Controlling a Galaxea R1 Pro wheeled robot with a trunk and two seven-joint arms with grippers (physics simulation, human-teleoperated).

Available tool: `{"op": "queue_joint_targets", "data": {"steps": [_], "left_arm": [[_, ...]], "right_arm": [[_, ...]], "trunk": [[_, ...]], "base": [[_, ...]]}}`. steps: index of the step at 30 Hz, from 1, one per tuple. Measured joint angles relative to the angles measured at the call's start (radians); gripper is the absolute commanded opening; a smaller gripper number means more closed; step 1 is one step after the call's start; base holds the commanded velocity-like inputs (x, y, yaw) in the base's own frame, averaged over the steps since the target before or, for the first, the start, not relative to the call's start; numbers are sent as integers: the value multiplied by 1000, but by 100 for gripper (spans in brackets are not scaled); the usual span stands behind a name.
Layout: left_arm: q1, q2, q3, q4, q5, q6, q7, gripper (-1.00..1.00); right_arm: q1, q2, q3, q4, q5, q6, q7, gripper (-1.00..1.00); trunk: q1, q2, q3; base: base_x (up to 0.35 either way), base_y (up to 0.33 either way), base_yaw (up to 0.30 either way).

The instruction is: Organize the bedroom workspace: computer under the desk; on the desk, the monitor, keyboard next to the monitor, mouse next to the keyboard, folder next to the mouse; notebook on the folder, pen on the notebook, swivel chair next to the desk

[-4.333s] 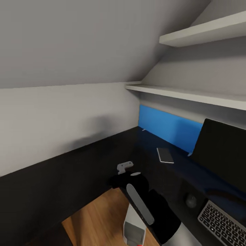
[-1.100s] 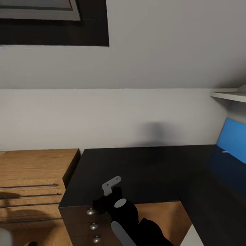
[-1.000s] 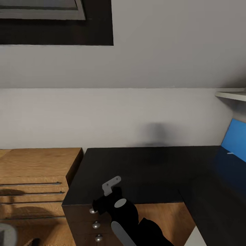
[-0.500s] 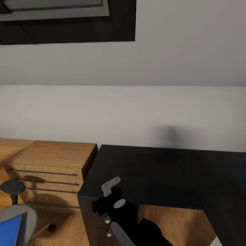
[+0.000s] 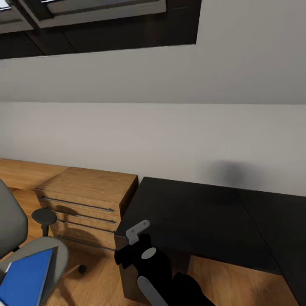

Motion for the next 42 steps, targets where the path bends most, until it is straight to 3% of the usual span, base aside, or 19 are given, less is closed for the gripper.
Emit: {"op": "queue_joint_targets", "data": {"steps": [23,28,37,42], "left_arm": [[0,1,2,2,1,1,12,100],[-1,7,28,20,0,2,18,100],[-34,8,35,28,-24,9,78,100],[-43,7,25,28,-60,15,82,100]], "right_arm": [[0,5,0,9,-1,0,1,100],[-3,9,-1,57,-2,-2,16,100],[-15,9,-12,154,-6,-14,77,100],[-24,9,-18,180,-12,-19,81,100]], "trunk": [[88,-161,-72],[107,-196,-88],[142,-259,-116],[161,-294,-132]], "base": [[0,0,280],[0,0,280],[0,0,280],[0,0,169]]}}
